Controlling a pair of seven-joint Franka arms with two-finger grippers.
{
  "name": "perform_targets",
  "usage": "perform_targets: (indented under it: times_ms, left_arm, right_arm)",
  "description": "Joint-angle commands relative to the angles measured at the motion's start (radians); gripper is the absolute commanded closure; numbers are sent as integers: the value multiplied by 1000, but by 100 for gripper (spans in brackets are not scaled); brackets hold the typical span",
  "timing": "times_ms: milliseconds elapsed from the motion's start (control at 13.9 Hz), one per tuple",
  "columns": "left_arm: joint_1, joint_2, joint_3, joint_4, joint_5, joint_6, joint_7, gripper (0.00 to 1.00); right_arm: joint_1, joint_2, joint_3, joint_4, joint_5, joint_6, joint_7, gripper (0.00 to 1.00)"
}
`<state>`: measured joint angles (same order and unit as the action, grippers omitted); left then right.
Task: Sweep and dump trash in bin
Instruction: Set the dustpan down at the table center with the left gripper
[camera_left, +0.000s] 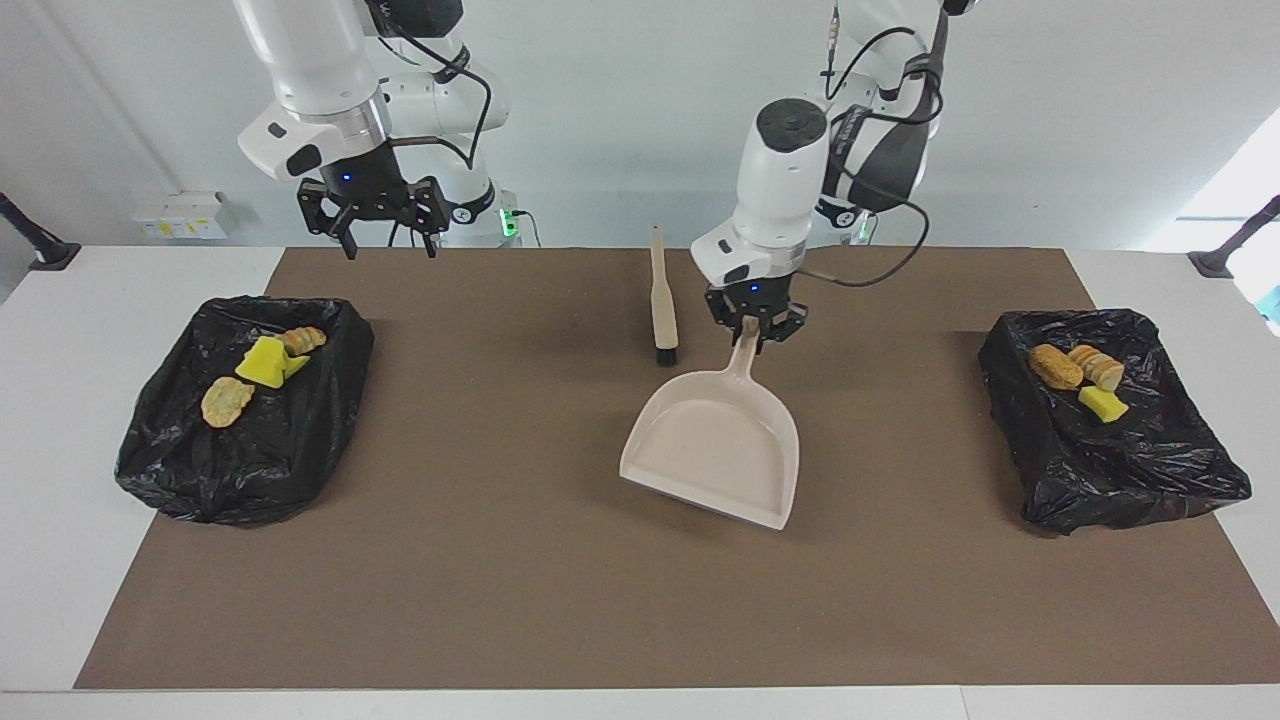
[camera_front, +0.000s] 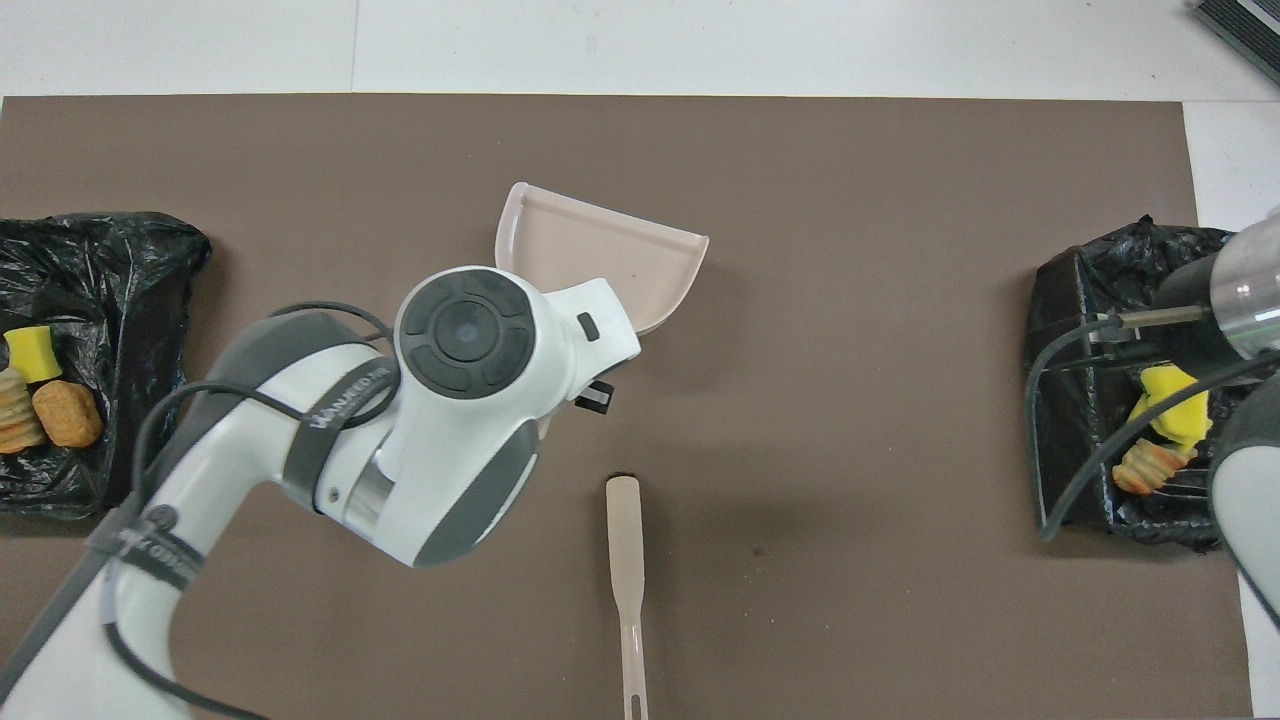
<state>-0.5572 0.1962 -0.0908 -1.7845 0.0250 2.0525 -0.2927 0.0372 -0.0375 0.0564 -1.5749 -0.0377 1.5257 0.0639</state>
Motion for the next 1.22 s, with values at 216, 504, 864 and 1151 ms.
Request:
perform_targets:
  times_ms: [216, 504, 864, 1151]
  left_arm:
    - [-70, 80, 22, 4, -56, 152, -279, 100]
    - [-104, 104, 23, -15, -53, 192, -342, 100]
    - [-159, 129, 25, -36, 24, 199, -310, 100]
    - [-155, 126, 22, -62, 20, 224, -307, 100]
  right_arm:
    - [-95, 16, -7, 32, -2, -18, 2, 0]
    - [-106, -2, -20, 18, 36, -16, -4, 0]
    - [-102, -15, -35, 6, 39, -27, -3, 0]
    - [-94, -42, -35, -43, 59, -1, 16, 0]
